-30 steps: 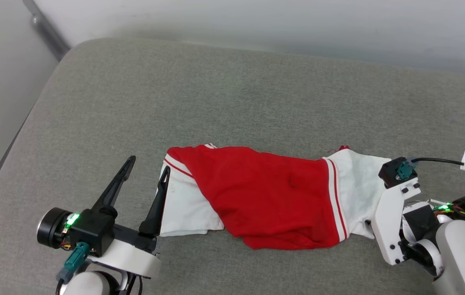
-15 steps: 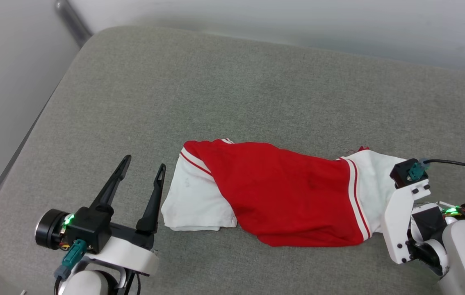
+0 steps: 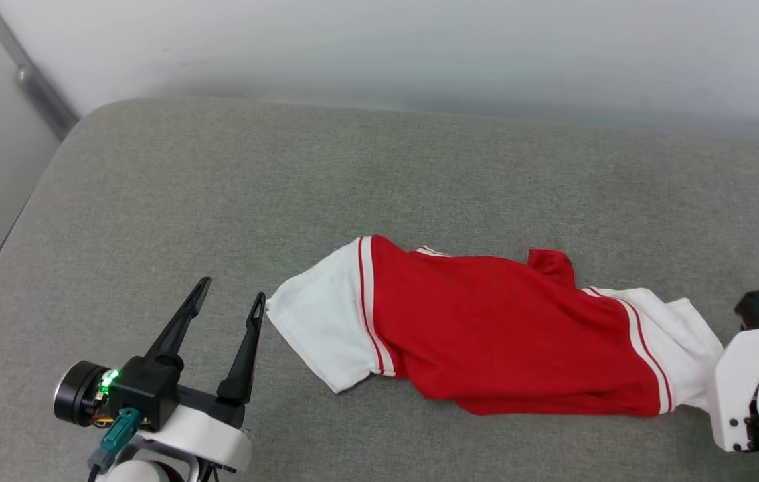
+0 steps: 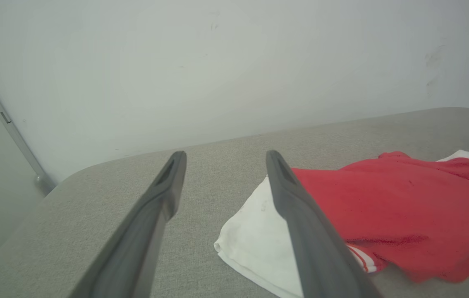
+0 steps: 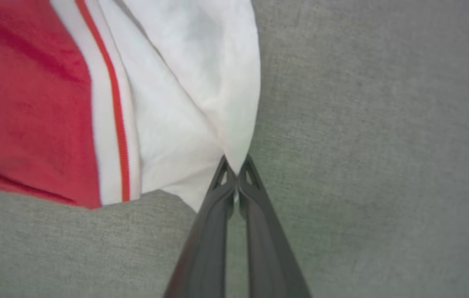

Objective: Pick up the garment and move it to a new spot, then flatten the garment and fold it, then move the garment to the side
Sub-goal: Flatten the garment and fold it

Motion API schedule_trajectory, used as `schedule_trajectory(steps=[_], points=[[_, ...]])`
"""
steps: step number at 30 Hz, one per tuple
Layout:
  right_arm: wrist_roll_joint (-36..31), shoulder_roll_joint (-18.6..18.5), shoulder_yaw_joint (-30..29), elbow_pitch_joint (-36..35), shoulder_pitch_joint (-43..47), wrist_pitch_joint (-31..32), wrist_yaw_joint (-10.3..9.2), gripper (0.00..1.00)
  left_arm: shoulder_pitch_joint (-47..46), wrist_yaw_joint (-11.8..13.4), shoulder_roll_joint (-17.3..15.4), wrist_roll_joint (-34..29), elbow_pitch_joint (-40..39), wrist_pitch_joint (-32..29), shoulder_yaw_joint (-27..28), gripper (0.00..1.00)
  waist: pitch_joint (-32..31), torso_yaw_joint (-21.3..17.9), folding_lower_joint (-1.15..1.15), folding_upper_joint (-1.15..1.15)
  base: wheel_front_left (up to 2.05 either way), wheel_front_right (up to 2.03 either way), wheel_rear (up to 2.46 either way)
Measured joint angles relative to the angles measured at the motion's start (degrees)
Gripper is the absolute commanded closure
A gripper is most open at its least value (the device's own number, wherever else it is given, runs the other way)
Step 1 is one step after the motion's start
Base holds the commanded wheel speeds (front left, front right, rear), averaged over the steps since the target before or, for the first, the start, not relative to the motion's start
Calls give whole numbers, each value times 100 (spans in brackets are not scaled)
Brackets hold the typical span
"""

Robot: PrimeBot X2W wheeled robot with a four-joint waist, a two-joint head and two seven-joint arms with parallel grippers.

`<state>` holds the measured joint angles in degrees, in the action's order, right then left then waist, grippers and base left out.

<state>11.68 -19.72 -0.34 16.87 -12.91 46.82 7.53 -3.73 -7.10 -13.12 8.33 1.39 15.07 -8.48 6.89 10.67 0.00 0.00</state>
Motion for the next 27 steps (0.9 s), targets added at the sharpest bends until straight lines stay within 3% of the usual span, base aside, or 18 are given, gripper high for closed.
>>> schedule_trajectory(steps=[9, 10, 11, 16, 27], points=[[-210, 100, -511, -22, 492, -556, 0, 100, 47, -22, -43, 41, 36, 0, -1, 0, 41, -318, 0, 0, 0, 0, 0], [-263, 153, -521, 26, 480, -692, -1, 56, 46, -22, -46, 41, 66, 0, -1, 0, 52, -346, 1, 0, 0, 0, 0], [-265, 234, -522, 88, 465, -781, -2, 0, 45, -22, -49, 42, 88, 0, 2, 0, 53, -373, 1, 0, 0, 0, 0], [-258, 417, -464, 196, 372, -1158, -3, 0, 24, -23, -37, 99, 178, 0, 96, 0, -34, -481, 1, 0, 0, 0, 0], [260, 758, -403, -1419, 709, -3161, -3, 0, 364, -26, 51, 554, 242, -3, 416, 0, -327, -819, 0, 0, 0, 0, 0]])
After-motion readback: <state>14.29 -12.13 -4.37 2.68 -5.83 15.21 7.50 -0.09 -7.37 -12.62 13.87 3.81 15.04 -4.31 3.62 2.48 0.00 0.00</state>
